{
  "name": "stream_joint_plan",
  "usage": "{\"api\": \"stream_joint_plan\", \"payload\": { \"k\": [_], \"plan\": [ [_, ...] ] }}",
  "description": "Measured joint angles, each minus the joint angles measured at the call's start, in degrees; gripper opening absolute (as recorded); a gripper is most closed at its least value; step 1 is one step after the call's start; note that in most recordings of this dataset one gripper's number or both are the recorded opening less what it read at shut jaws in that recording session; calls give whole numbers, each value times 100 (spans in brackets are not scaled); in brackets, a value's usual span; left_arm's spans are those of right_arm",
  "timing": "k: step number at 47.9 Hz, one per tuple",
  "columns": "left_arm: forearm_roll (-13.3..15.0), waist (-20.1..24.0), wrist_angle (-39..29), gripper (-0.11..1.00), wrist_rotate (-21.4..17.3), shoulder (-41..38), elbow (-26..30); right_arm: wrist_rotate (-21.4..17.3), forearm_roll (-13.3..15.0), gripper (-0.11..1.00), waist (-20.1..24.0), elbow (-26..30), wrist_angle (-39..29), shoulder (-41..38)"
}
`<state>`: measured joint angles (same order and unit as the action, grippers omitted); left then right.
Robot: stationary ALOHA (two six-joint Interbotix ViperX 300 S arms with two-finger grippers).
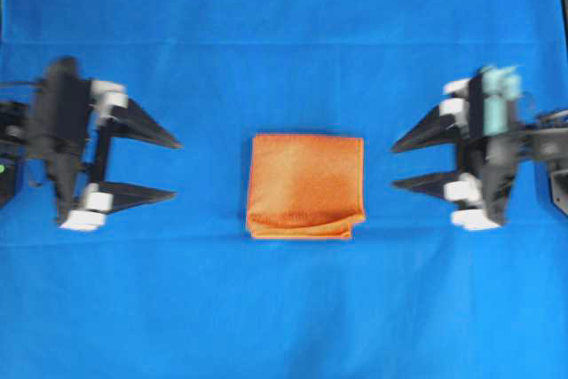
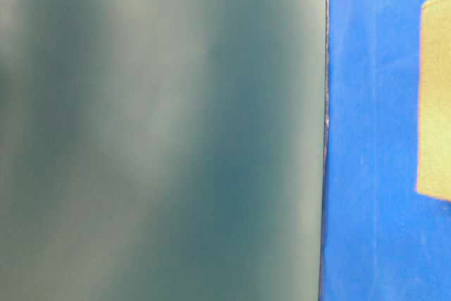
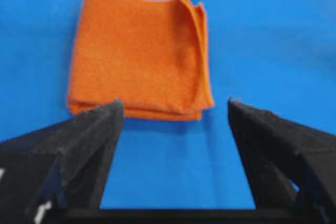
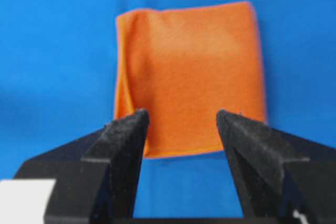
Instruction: Fold the orange towel.
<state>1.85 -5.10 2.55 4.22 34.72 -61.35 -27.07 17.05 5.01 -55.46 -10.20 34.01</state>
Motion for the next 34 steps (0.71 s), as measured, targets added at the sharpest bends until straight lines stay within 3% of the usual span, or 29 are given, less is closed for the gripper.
{"api": "stream_joint_plan", "payload": {
  "k": [8,22,34],
  "plan": [
    [-18,18,-9,74,-26,1248,-571,0,185,60,-167,-563,-35,1143],
    [-18,26,-26,72,-325,2654,-1450,0,369,60,-448,-1767,70,2654],
    [-26,26,-35,71,-343,3164,-1907,0,378,60,-633,-2215,501,2865]
  ]
}}
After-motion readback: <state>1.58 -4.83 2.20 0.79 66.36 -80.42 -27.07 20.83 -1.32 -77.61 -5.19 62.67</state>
